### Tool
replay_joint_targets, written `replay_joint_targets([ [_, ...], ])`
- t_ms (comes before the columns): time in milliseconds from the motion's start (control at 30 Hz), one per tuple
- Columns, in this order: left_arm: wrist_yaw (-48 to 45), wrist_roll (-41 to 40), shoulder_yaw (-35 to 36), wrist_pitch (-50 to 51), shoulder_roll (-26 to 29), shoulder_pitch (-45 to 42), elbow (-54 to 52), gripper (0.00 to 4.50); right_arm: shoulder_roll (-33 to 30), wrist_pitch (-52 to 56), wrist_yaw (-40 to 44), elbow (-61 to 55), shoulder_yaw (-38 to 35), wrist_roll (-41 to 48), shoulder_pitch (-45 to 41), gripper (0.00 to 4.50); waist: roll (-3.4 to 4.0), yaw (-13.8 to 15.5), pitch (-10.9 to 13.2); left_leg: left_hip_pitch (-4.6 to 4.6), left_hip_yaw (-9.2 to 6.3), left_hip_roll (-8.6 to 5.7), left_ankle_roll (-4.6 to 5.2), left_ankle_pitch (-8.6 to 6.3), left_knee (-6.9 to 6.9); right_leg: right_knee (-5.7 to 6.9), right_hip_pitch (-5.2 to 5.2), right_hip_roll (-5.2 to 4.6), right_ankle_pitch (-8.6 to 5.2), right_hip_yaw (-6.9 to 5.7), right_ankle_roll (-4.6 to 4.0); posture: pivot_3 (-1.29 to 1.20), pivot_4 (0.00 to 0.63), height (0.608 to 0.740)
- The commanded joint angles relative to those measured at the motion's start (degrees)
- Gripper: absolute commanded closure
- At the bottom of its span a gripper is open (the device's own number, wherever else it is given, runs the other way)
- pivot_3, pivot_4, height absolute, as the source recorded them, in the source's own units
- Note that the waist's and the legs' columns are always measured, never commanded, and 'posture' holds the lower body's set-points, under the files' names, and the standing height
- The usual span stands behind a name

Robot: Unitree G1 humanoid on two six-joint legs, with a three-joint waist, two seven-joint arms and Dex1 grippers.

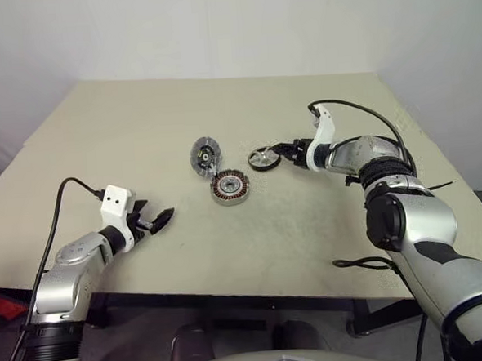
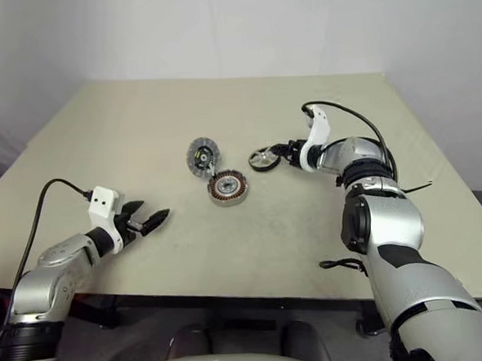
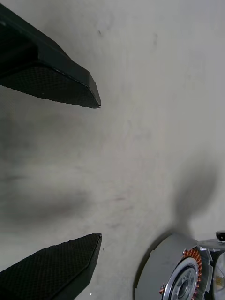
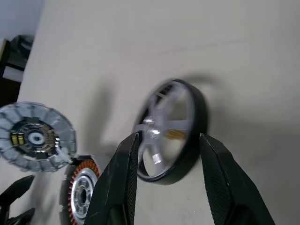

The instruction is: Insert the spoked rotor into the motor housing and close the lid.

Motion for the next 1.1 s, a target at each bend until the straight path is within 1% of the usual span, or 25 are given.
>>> replay_joint_targets([
  [33,-0.47,-0.15,0.85,-0.43,1.01,-0.78,-1.22,0.00,0.82,0.03,-1.69,-1.52,-1.82,2.11,0.23,2.22,0.01,0.22,0.01,0.00,0.00,0.00,0.00,0.00,0.00,0.00,-0.01,0.00,0.00,-0.01,0.00,0.00,0.000,0.740],
  [300,-0.54,-0.07,0.80,-0.47,1.45,-0.54,-1.46,0.00,2.22,0.31,-3.10,-2.50,-3.19,3.65,1.39,2.22,0.02,0.27,0.01,0.00,0.00,0.00,-0.01,0.00,0.00,0.00,-0.01,-0.02,0.00,-0.03,0.00,0.00,0.000,0.740],
  [500,-0.74,0.27,0.67,-0.65,1.64,-0.59,-1.18,0.00,3.23,2.08,-5.35,-3.21,-5.82,6.47,1.76,2.22,0.03,0.25,0.01,0.00,0.00,0.00,-0.01,0.00,0.00,0.01,-0.01,-0.01,0.00,-0.02,0.00,0.00,0.000,0.740],
  [600,-0.81,0.34,0.71,-0.67,1.64,-0.63,-1.13,0.00,4.46,4.04,-6.88,-4.65,-6.85,8.10,2.62,2.84,0.03,0.27,0.01,0.00,0.00,0.00,-0.01,0.01,0.00,0.00,-0.01,-0.01,0.00,-0.03,0.00,0.00,0.000,0.740],
  [700,-0.82,0.32,0.80,-0.64,1.63,-0.72,-1.11,0.00,5.56,5.32,-8.73,-6.16,-7.87,9.33,3.69,3.80,0.04,0.14,0.00,-0.01,0.00,0.00,-0.01,0.01,-0.01,0.01,-0.01,0.00,0.00,-0.01,0.00,0.00,0.000,0.740],
  [733,-0.82,0.33,0.80,-0.63,1.63,-0.75,-1.12,0.00,5.87,5.50,-9.41,-6.61,-8.17,9.78,4.09,4.03,0.04,0.20,-0.01,0.01,0.02,0.00,-0.02,0.01,-0.01,0.03,0.02,0.00,0.00,0.01,0.01,0.00,0.000,0.740],
  [767,-0.82,0.34,0.79,-0.63,1.63,-0.79,-1.11,0.00,6.14,5.63,-10.04,-7.00,-8.48,10.24,4.40,4.15,0.04,0.25,-0.01,0.05,0.01,0.02,-0.03,0.02,-0.02,0.04,0.07,0.00,0.00,-0.01,0.01,0.00,0.000,0.740],
  [933,-0.89,0.34,0.75,-0.55,1.64,-1.09,-0.90,0.00,6.49,6.36,-12.39,-7.72,-11.28,13.41,4.17,4.15,0.04,0.26,0.00,0.12,0.01,-0.01,-0.09,0.05,0.00,0.10,0.13,-0.03,0.00,0.01,0.01,0.00,0.000,0.740],
  [1100,-0.92,0.40,0.61,-0.56,1.61,-1.25,-0.77,0.00,6.19,11.68,-13.73,-8.94,-15.33,18.31,2.95,4.15,0.05,0.26,0.00,0.08,0.01,0.00,-0.09,0.05,-0.02,0.03,0.03,-0.02,0.00,-0.01,0.01,0.00,0.000,0.740],
])
